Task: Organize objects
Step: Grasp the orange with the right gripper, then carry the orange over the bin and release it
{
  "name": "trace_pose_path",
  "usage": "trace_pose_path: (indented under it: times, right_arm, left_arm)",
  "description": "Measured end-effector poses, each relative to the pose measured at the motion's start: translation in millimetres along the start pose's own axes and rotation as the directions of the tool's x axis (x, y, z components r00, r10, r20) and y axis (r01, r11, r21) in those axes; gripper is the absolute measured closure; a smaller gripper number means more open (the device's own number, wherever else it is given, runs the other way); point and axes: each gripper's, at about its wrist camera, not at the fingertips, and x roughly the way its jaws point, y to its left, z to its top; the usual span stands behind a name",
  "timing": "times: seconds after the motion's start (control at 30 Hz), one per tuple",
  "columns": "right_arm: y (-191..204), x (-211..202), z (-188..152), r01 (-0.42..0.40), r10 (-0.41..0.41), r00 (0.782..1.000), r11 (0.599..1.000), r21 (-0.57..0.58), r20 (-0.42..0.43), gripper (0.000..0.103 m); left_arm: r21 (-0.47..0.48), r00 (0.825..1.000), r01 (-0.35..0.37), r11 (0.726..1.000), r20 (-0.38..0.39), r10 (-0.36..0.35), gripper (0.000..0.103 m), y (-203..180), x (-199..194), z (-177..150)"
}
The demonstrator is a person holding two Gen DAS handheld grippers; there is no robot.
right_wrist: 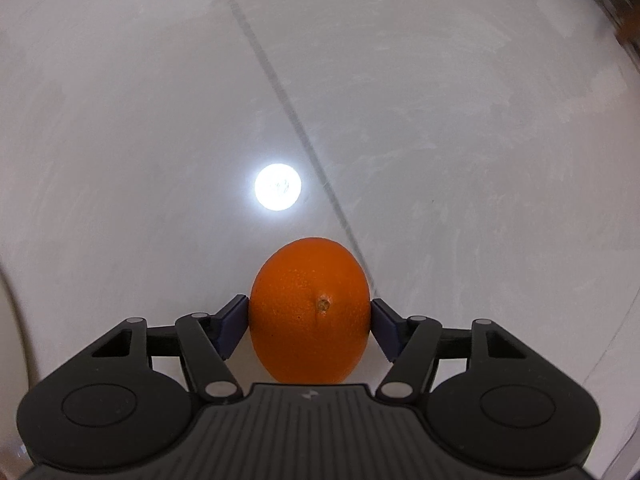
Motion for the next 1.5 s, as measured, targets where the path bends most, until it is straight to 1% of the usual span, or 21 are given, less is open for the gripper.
trace_pose_path:
  times: [0.1,0.2,0.37,0.47,0.67,0.77,0.8,0.9,1.03,1.17,1.23,1.3,1.37,1.43,1.5]
  right_arm:
    - [13,-23,-11,0.003,-0.003,1.000,0.997,-0.080,-0.004,0.033]
    - [25,-54,-19,-0.013,0.013,1.000,0.991,-0.134,-0.001,0.033]
    - [42,-115,-36,-0.055,0.064,0.997,0.979,-0.196,0.039,0.033]
    - [52,-151,-45,-0.075,0.091,0.994,0.971,-0.227,0.060,0.033]
    - [76,-221,-63,-0.107,0.135,0.988,0.946,-0.307,0.072,0.033]
    - [87,-256,-74,-0.104,0.142,0.987,0.928,-0.359,0.080,0.033]
    - [91,-267,-79,-0.107,0.150,0.985,0.921,-0.375,0.088,0.033]
    - [105,-303,-82,-0.122,0.187,0.975,0.900,-0.419,0.117,0.033]
    - [132,-342,-79,-0.147,0.250,0.955,0.866,-0.478,0.160,0.033]
    - [166,-368,-72,-0.153,0.304,0.930,0.830,-0.536,0.205,0.033]
    - [184,-373,-70,-0.144,0.318,0.920,0.818,-0.557,0.229,0.033]
    - [199,-374,-63,-0.148,0.334,0.913,0.806,-0.573,0.234,0.033]
    - [212,-371,-55,-0.145,0.342,0.910,0.791,-0.594,0.233,0.033]
    - [224,-371,-50,-0.135,0.335,0.913,0.788,-0.601,0.234,0.033]
    - [237,-369,-48,-0.142,0.344,0.912,0.775,-0.615,0.223,0.033]
  left_arm:
    - [0.006,1.000,-0.011,1.000,0.002,0.011,0.097,-2,0,-1]
    - [0.019,1.000,-0.019,1.000,0.006,0.019,0.097,-5,0,-3]
    - [0.011,1.000,-0.013,1.000,0.007,0.013,0.097,-4,0,-2]
    - [0.026,1.000,-0.015,1.000,0.007,0.014,0.097,-5,0,-3]
    - [0.020,1.000,-0.011,1.000,0.006,0.010,0.097,-5,1,-2]
    - [0.014,1.000,-0.013,1.000,0.005,0.013,0.097,-5,1,-1]
    - [0.015,1.000,-0.015,1.000,0.006,0.015,0.097,-5,1,-1]
    - [0.013,1.000,-0.017,1.000,0.009,0.017,0.097,-5,1,-1]
    - [0.007,1.000,-0.017,1.000,0.010,0.017,0.097,-5,1,-1]
    - [0.009,1.000,-0.018,1.000,0.011,0.018,0.097,-5,1,-1]
    - [0.009,1.000,-0.016,1.000,0.012,0.016,0.097,-5,0,-2]
    - [0.010,1.000,-0.013,1.000,0.012,0.013,0.097,-4,0,-1]
    - [0.004,1.000,-0.009,1.000,0.011,0.009,0.097,-3,0,-1]
    - [0.004,1.000,-0.009,1.000,0.013,0.009,0.097,-2,-1,-1]
    - [0.007,1.000,-0.009,1.000,0.016,0.009,0.097,-2,-1,-1]
